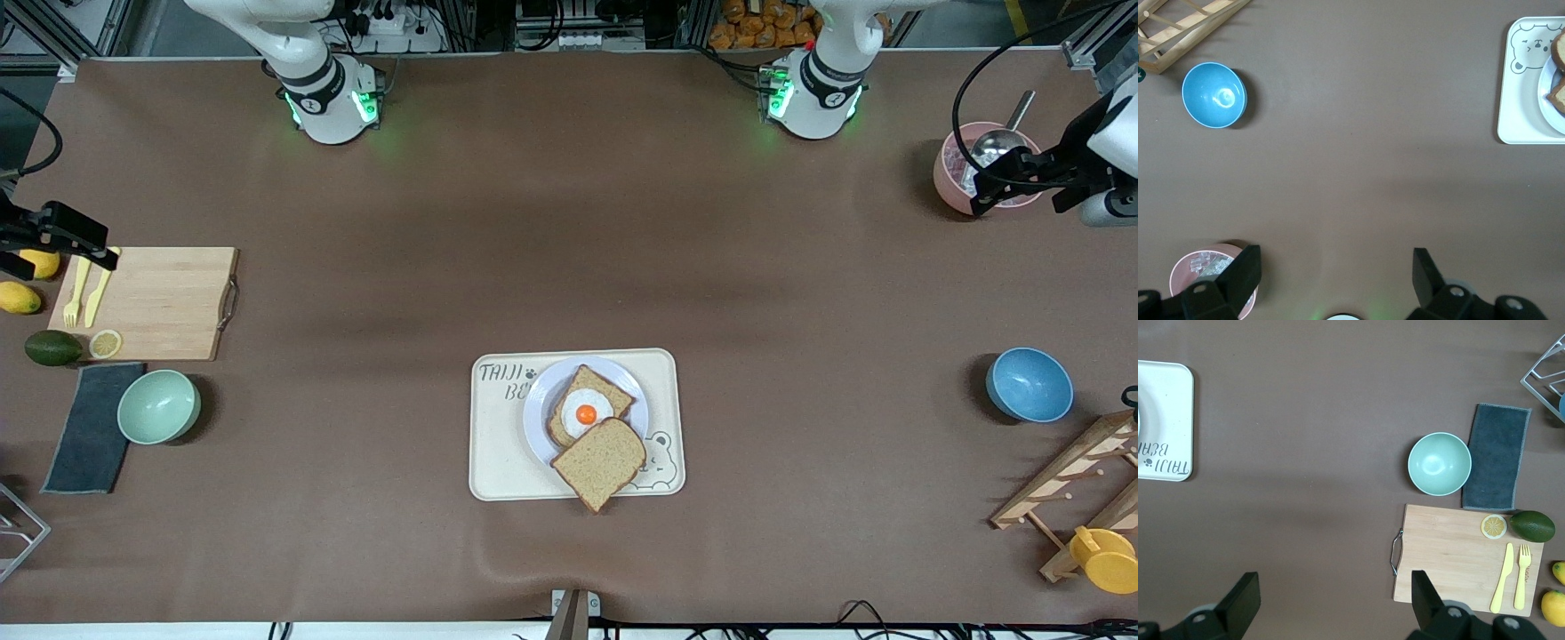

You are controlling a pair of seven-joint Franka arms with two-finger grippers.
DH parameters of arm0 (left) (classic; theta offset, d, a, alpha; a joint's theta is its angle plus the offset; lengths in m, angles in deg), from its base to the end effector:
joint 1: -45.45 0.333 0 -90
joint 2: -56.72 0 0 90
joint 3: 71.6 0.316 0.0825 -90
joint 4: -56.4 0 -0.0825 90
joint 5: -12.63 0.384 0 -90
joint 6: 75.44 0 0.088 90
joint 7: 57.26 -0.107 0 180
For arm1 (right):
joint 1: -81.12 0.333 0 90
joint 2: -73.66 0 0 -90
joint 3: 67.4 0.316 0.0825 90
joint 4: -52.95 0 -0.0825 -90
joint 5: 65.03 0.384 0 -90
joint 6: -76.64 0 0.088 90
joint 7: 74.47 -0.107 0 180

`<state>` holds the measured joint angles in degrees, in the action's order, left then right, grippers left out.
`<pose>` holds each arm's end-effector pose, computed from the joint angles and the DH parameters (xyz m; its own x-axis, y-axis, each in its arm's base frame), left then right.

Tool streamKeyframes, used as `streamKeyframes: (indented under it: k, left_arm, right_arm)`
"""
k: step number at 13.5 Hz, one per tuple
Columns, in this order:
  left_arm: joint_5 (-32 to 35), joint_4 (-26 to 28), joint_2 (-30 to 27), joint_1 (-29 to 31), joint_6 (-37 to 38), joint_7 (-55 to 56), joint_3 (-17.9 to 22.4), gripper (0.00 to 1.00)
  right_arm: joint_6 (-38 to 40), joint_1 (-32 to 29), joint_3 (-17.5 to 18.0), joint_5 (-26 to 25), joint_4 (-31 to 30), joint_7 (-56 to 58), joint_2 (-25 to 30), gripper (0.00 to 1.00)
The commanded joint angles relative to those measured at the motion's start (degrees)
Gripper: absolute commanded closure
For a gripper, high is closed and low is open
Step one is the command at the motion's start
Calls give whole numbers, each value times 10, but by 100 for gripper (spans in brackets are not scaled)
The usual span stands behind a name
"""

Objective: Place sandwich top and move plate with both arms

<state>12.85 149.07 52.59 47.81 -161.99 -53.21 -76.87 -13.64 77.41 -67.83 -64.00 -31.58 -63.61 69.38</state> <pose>0.5249 -0.0281 0.6362 0.9992 0.0206 -0.0342 0.0202 -0.9997 -0.0129 0.5774 -0.0397 0.6277 0.9927 0.1170 0.0285 0.1174 -0.9930 -0.0123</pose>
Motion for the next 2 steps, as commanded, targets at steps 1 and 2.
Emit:
streamKeyframes:
  k: [1, 2]
  left_arm:
    - [15, 6, -11, -12, -2, 7, 9, 0]
    - [14, 6, -10, -15, -2, 9, 11, 0]
  right_arm:
    - [5, -8, 4, -1, 5, 2, 0, 0]
    - [5, -9, 4, 0, 4, 2, 0, 0]
